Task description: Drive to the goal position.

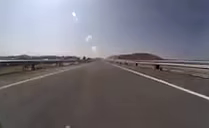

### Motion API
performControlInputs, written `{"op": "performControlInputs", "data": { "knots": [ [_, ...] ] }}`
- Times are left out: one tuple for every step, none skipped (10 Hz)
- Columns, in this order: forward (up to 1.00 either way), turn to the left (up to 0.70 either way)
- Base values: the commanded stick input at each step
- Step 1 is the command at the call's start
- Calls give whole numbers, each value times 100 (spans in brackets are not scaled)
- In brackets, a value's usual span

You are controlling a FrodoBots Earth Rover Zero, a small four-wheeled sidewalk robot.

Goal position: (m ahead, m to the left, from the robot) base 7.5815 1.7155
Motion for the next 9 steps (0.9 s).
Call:
{"op": "performControlInputs", "data": {
  "knots": [
    [100,0],
    [100,0],
    [100,0],
    [100,0],
    [100,0],
    [100,0],
    [100,0],
    [100,0],
    [100,0]
  ]
}}
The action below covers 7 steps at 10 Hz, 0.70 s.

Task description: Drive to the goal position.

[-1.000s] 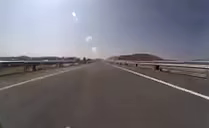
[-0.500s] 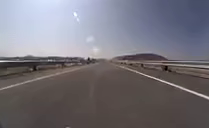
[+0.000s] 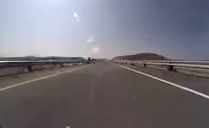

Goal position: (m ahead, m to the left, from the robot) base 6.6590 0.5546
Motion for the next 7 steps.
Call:
{"op": "performControlInputs", "data": {
  "knots": [
    [100,0],
    [100,0],
    [100,0],
    [100,0],
    [100,0],
    [100,0],
    [100,0]
  ]
}}
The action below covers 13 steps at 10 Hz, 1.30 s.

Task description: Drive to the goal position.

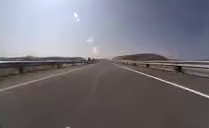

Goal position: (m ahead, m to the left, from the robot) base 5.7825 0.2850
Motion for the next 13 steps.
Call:
{"op": "performControlInputs", "data": {
  "knots": [
    [100,0],
    [100,0],
    [100,0],
    [100,0],
    [100,0],
    [100,0],
    [100,0],
    [100,0],
    [100,0],
    [100,0],
    [100,0],
    [100,0],
    [100,0]
  ]
}}
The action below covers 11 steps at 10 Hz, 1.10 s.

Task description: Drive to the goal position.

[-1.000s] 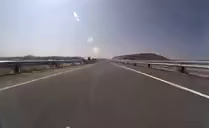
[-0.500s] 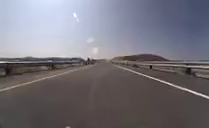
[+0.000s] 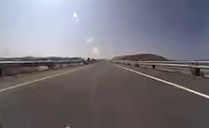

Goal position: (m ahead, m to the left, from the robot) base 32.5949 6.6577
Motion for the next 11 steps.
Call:
{"op": "performControlInputs", "data": {
  "knots": [
    [100,0],
    [100,0],
    [100,0],
    [100,0],
    [100,0],
    [100,0],
    [100,0],
    [100,0],
    [100,0],
    [100,0],
    [100,0]
  ]
}}
